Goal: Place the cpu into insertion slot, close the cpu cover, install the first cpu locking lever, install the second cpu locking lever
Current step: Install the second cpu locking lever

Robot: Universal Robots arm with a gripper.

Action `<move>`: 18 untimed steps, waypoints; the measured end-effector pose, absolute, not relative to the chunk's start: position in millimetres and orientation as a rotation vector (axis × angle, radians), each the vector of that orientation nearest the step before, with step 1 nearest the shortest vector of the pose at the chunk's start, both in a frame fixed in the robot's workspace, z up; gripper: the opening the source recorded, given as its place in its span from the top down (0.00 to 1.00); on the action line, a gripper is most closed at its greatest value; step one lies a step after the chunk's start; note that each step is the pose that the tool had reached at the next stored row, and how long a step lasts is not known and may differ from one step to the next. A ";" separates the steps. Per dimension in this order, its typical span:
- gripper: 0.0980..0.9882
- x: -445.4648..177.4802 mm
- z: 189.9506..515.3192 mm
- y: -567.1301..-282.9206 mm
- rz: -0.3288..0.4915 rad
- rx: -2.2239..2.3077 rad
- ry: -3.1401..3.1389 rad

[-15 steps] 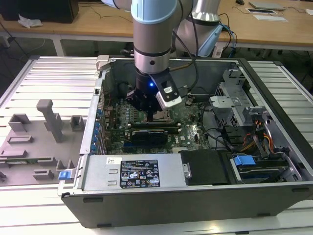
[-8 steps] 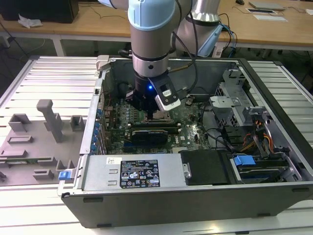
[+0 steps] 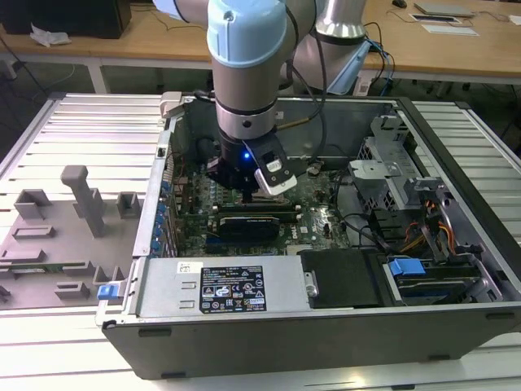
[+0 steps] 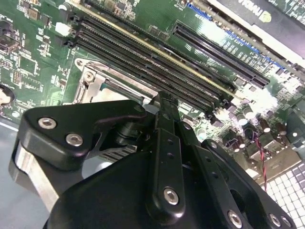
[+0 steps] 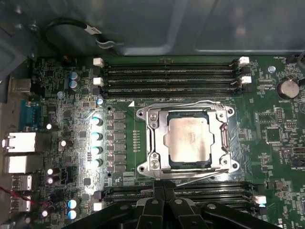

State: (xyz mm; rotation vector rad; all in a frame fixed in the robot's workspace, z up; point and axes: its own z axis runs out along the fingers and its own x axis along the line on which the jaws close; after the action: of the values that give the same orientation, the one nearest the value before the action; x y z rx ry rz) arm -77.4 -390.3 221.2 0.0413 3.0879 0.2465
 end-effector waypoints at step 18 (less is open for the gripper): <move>0.99 -91.6 204.6 -396.7 0.378 0.041 3.073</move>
State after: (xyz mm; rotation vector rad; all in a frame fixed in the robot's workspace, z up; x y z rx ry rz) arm -91.6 -396.7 204.6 0.0409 3.0733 0.3778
